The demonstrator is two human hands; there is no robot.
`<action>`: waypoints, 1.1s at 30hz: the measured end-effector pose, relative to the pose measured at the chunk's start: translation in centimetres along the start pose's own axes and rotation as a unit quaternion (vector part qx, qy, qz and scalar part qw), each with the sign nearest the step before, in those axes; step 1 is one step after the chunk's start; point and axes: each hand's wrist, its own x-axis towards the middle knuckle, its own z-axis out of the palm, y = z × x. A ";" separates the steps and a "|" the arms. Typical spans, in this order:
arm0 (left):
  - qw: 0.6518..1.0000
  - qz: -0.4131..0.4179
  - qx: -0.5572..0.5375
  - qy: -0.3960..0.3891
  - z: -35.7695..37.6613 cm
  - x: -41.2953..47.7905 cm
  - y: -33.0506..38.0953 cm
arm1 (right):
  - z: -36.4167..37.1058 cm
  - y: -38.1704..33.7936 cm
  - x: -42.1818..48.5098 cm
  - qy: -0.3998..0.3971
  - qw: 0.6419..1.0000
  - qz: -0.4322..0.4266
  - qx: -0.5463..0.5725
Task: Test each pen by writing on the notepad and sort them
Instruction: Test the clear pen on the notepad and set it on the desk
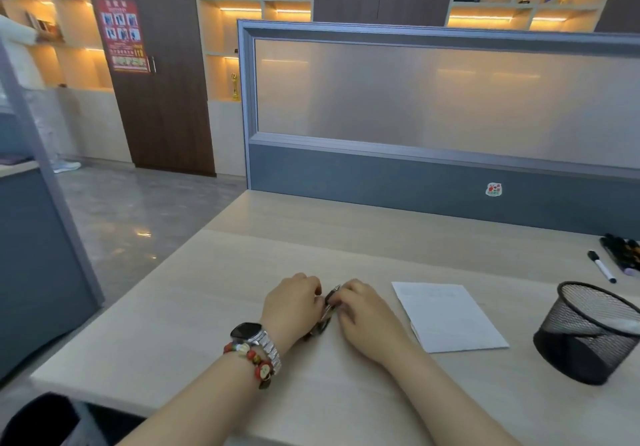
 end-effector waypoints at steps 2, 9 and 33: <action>1.000 0.011 0.015 -0.015 -0.1 0.0 -0.1 | 0.3 0.1 0.1 0.019 1.000 0.009 0.002; 0.996 0.029 0.023 -0.085 -0.7 -0.1 0.4 | 0.4 1.0 0.1 0.081 0.996 0.029 0.032; 0.969 0.130 -0.211 0.010 2.8 3.4 12.7 | -8.0 11.7 -4.2 0.170 0.974 0.103 0.112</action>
